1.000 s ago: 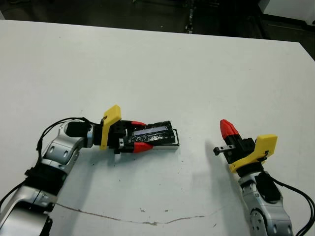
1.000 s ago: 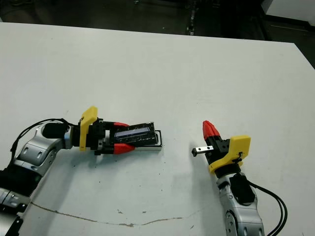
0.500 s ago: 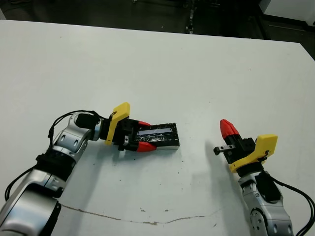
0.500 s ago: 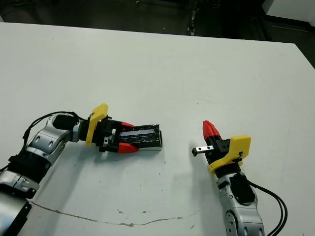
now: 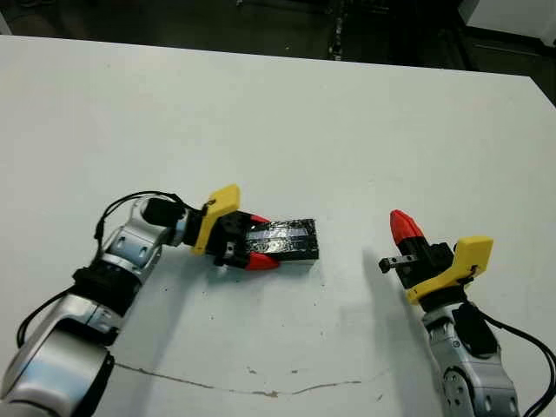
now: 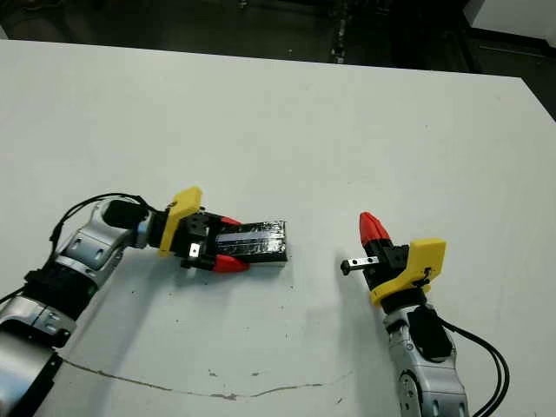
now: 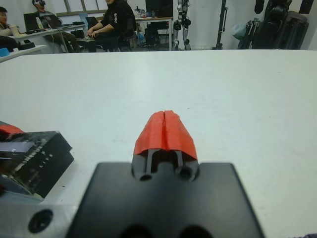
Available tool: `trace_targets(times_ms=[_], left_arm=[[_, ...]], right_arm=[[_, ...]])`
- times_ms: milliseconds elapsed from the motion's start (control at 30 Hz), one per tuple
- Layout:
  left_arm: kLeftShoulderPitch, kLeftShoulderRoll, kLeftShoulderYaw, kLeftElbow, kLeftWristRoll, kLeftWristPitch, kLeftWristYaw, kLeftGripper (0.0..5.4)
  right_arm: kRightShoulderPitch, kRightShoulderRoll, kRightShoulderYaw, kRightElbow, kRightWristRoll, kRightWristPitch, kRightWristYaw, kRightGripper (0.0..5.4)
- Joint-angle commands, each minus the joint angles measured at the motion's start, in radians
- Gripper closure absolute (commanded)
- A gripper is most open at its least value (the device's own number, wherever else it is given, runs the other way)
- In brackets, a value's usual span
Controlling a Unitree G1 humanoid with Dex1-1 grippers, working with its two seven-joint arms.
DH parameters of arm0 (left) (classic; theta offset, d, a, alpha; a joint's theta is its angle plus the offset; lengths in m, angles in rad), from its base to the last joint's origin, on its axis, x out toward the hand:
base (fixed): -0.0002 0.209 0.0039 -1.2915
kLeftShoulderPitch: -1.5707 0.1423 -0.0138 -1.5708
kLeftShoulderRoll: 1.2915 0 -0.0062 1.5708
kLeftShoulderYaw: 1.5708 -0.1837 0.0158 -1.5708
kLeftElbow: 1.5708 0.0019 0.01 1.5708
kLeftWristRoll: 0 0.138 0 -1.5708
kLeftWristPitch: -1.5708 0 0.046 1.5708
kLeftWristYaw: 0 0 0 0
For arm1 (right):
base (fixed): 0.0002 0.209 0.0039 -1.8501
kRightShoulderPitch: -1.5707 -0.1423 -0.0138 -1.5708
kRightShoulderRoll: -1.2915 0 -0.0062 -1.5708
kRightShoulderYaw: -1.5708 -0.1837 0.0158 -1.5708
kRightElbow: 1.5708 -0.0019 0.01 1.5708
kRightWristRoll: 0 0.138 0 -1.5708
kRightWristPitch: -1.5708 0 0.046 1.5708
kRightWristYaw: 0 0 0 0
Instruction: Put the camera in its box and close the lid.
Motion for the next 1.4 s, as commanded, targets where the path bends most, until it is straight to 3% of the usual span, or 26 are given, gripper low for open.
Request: trace_targets(times_ms=[33, 367, 467, 600, 867, 1067, 1400], left_arm=[[0.067, -0.071, -0.071, -0.058, 0.044, 0.050, 0.048, 2.24], [0.108, -0.075, -0.091, -0.212, 0.042, 0.210, 0.119, 2.24], [0.115, -0.065, -0.104, -0.240, 0.073, 0.208, 0.143, 2.24], [0.111, -0.036, -0.131, -0.265, 0.133, 0.158, 0.161, 1.62], [0.120, -0.002, -0.099, -0.231, 0.105, 0.120, 0.133, 0.71], [0.131, 0.101, -0.074, -0.257, 0.117, 0.078, 0.120, 0.00], [0.190, 0.207, 0.048, -0.291, 0.034, 0.095, 0.123, 0.00]], right_arm=[[0.003, -0.015, -0.008, -0.003, 0.000, 0.018, -0.001, 5.40], [0.004, -0.014, -0.007, 0.004, -0.001, 0.012, 0.002, 5.40], [0.005, -0.014, -0.007, -0.002, -0.002, 0.019, -0.003, 5.40], [0.009, -0.013, -0.007, -0.006, -0.006, 0.020, -0.008, 5.40], [0.012, -0.011, -0.004, -0.005, -0.011, 0.013, -0.008, 5.40], [0.012, -0.013, -0.003, -0.009, -0.007, 0.020, -0.006, 5.40], [0.011, -0.010, -0.003, -0.007, -0.012, 0.015, -0.003, 5.40]])
